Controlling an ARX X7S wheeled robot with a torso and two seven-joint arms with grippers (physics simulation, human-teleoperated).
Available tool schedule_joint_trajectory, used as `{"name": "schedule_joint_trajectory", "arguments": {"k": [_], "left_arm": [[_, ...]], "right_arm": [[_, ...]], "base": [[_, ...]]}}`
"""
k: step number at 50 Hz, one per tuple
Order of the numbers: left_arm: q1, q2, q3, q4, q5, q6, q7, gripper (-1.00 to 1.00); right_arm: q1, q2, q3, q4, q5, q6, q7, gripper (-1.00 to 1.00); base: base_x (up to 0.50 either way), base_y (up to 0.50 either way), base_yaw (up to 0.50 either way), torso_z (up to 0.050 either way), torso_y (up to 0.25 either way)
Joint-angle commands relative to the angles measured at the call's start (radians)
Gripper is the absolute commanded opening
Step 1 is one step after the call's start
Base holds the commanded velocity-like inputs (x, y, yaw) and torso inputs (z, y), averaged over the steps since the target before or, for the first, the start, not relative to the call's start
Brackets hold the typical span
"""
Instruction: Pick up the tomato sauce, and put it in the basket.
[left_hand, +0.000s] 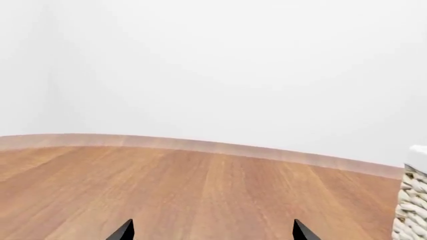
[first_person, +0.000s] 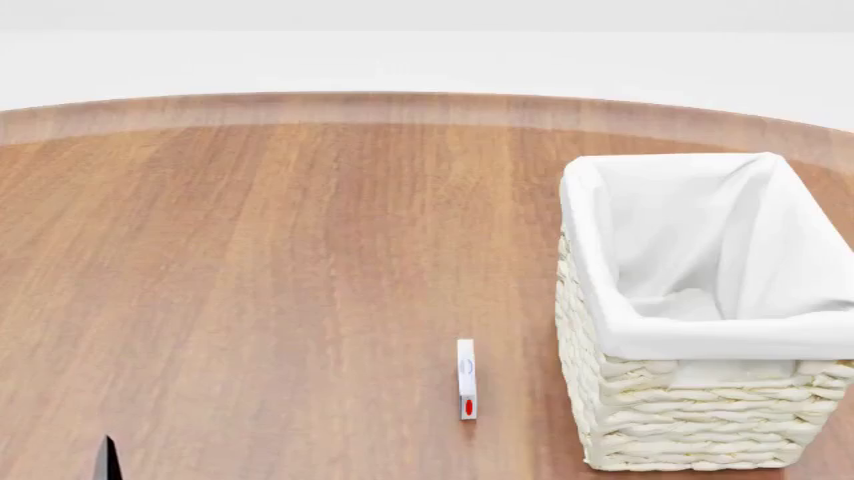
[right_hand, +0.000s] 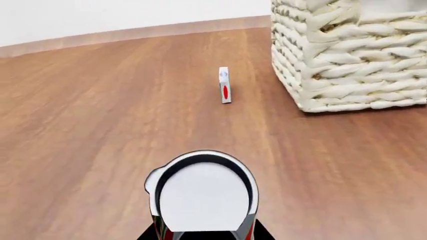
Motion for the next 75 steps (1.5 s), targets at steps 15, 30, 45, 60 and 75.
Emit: {"name": "schedule_joint_trajectory", "arguments": {"k": [15, 30, 45, 60, 75], "left_arm": [[-0.006, -0.006, 0.004, -0.008, -0.017, 0.005, 0.0, 1.0], [-0.002, -0.01, -0.004, -0.024, -0.035, 0.02, 0.001, 1.0], [-0.006, -0.011, 0.005, -0.031, -0.033, 0.023, 0.0, 1.0], [-0.005, -0.013, 0.012, -0.038, -0.03, 0.028, -0.001, 1.0], [-0.003, -0.017, 0.017, -0.023, -0.03, 0.024, -0.01, 1.0]], "right_arm": [[0.168, 0.035, 0.003, -0.354, 0.026, 0.424, 0.062, -1.0], [0.309, 0.035, 0.03, -0.486, 0.087, 0.69, 0.111, -1.0], [0.389, 0.04, 0.048, -0.511, 0.119, 0.807, 0.133, -1.0], [0.455, 0.015, 0.064, -0.41, 0.133, 0.793, 0.109, -1.0], [0.63, -0.012, 0.131, -0.285, 0.178, 0.857, 0.096, -1.0]], "base": [[0.0, 0.0, 0.0, 0.0, 0.0], [0.0, 0.0, 0.0, 0.0, 0.0], [0.0, 0.0, 0.0, 0.0, 0.0], [0.0, 0.0, 0.0, 0.0, 0.001], [0.0, 0.0, 0.0, 0.0, 0.0]]}}
